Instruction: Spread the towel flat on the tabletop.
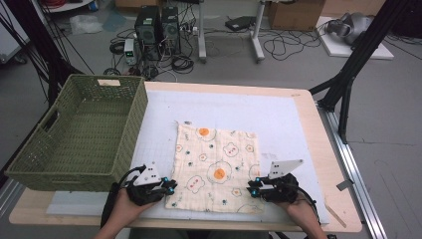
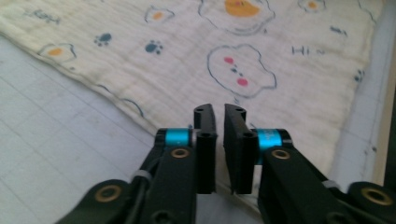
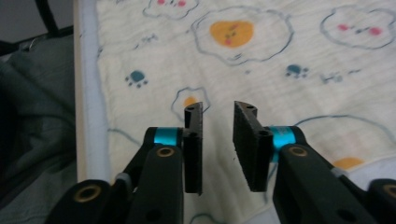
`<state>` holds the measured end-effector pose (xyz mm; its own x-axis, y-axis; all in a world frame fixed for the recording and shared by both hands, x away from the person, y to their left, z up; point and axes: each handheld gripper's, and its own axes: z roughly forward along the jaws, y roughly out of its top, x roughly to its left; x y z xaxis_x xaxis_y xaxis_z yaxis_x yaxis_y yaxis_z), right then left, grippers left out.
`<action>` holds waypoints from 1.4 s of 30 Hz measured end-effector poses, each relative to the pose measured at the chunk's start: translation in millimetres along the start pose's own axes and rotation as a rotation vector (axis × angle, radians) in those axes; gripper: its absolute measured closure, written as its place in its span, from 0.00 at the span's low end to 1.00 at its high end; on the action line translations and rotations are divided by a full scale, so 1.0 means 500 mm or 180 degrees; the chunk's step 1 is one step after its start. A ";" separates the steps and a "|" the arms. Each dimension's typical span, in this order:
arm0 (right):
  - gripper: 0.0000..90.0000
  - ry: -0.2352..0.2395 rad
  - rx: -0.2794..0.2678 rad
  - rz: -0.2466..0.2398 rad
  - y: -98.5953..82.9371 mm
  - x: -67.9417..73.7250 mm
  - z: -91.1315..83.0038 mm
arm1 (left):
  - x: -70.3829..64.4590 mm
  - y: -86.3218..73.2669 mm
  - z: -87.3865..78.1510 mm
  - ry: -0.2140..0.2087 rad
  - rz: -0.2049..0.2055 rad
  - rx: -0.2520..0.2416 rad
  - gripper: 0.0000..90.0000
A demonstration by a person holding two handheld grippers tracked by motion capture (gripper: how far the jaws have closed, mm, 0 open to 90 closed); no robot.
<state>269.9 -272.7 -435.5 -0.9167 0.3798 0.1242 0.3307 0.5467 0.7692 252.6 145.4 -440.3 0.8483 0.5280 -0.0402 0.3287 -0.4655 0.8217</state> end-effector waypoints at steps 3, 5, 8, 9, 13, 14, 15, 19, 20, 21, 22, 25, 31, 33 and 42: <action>0.74 -0.0074 -0.0096 0.0052 0.007 -0.009 -0.003 | 0.010 0.011 0.004 0.0038 -0.0051 -0.0126 0.82; 0.68 -0.0135 -0.0137 0.0055 0.010 -0.017 -0.003 | 0.017 0.018 0.009 0.0075 -0.0077 -0.0193 0.79; 0.59 -0.0241 -0.0176 0.0092 0.014 -0.033 -0.002 | 0.028 0.027 0.017 0.0122 -0.0139 -0.0283 0.74; 0.58 -0.0258 -0.0214 0.0150 0.016 -0.038 -0.002 | 0.032 0.030 0.019 0.0144 -0.0144 -0.0309 0.72; 0.53 -0.0322 -0.0313 0.0200 0.027 -0.057 -0.001 | 0.046 0.041 0.021 0.0227 -0.0215 -0.0431 0.67; 0.50 -0.0345 -0.0331 0.0204 0.030 -0.061 0.000 | 0.049 0.043 0.021 0.0258 -0.0228 -0.0464 0.66; 0.49 -0.0350 -0.0337 0.0228 0.032 -0.065 0.001 | 0.052 0.044 0.021 0.0290 -0.0232 -0.0466 0.64; 0.44 -0.0416 -0.0364 0.0270 0.037 -0.075 0.002 | 0.054 0.043 0.022 0.0331 -0.0246 -0.0481 0.61; 0.44 -0.0427 -0.0364 0.0271 0.037 -0.076 0.002 | 0.054 0.042 0.021 0.0327 -0.0221 -0.0472 0.60; 0.42 -0.0449 -0.0363 0.0278 0.037 -0.076 0.001 | 0.052 0.040 0.022 0.0328 -0.0215 -0.0477 0.60; 0.41 -0.0473 -0.0382 0.0298 0.037 -0.077 0.001 | 0.052 0.039 0.023 0.0318 -0.0217 -0.0471 0.60; 0.38 -0.0472 -0.0379 0.0353 0.036 -0.076 0.000 | 0.051 0.040 0.025 0.0313 -0.0219 -0.0481 0.58; 0.37 -0.0488 -0.0346 0.0307 0.035 -0.061 0.002 | 0.047 0.039 0.025 0.0316 -0.0210 -0.0475 0.56; 0.37 -0.0479 -0.0351 0.0313 0.034 -0.062 0.002 | 0.048 0.039 0.025 0.0302 -0.0218 -0.0484 0.56; 0.37 -0.0498 -0.0369 0.0323 0.032 -0.064 -0.004 | 0.049 0.038 0.022 0.0328 -0.0211 -0.0499 0.56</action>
<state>304.0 -277.6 -426.0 -0.8311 0.5446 0.1129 0.3832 0.4137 0.8258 284.2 141.7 -431.6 0.7774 0.6274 -0.0454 0.3070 -0.3154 0.8980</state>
